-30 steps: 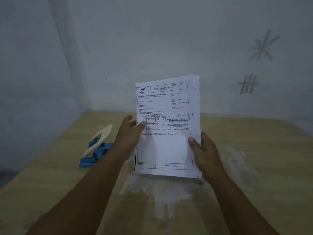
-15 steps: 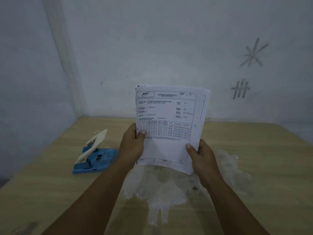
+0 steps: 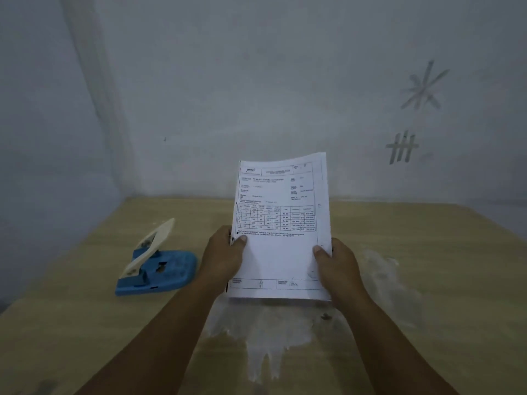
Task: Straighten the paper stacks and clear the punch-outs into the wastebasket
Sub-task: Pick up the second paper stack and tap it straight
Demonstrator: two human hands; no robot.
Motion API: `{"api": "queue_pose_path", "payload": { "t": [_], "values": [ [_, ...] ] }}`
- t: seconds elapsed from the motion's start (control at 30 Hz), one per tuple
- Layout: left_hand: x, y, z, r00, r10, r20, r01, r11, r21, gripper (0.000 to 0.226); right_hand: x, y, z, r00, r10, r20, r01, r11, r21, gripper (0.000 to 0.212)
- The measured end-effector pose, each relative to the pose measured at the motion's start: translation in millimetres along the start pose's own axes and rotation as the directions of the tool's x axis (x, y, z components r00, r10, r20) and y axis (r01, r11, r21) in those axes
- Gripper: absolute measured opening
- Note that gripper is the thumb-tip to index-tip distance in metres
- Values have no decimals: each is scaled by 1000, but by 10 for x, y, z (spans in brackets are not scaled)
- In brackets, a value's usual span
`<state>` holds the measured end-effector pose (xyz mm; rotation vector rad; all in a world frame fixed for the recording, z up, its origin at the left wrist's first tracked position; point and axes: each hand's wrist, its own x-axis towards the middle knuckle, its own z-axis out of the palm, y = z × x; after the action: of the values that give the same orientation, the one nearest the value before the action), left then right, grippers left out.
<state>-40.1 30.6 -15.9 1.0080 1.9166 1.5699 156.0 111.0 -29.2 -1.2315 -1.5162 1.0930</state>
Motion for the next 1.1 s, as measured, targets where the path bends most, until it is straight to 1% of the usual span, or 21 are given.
{"api": "queue_pose_path", "payload": {
  "t": [0.2,0.27,0.33,0.47,0.57,0.7,0.9,1.0,1.1],
  "values": [
    [178,-4,116,997,-75,1,75,993,92,30,226,40,15,996,86,13,-83,990,-116,11],
    [271,-8,154,995,-104,5,102,987,121,30,320,41,43,995,98,6,-96,983,-156,18],
    [388,-14,194,994,-110,11,107,982,159,29,433,35,73,995,101,3,-99,976,-193,22],
    [653,6,293,993,-118,16,111,967,231,28,702,22,129,996,88,-5,-86,958,-274,22],
    [847,-6,374,991,-132,14,123,949,291,26,917,33,193,996,89,-3,-84,936,-343,26],
    [1062,-97,465,993,-114,34,93,921,377,26,1131,64,282,994,112,10,-97,902,-421,31],
    [1298,-285,537,992,-111,62,68,872,484,29,1322,194,390,992,128,7,-110,871,-478,31],
    [1388,-349,553,992,-116,57,67,842,535,35,1367,232,430,991,128,-35,-127,840,-527,31],
    [1436,-370,581,992,-110,68,52,819,572,39,1377,235,445,989,120,-86,-148,787,-599,33]
  ]
}}
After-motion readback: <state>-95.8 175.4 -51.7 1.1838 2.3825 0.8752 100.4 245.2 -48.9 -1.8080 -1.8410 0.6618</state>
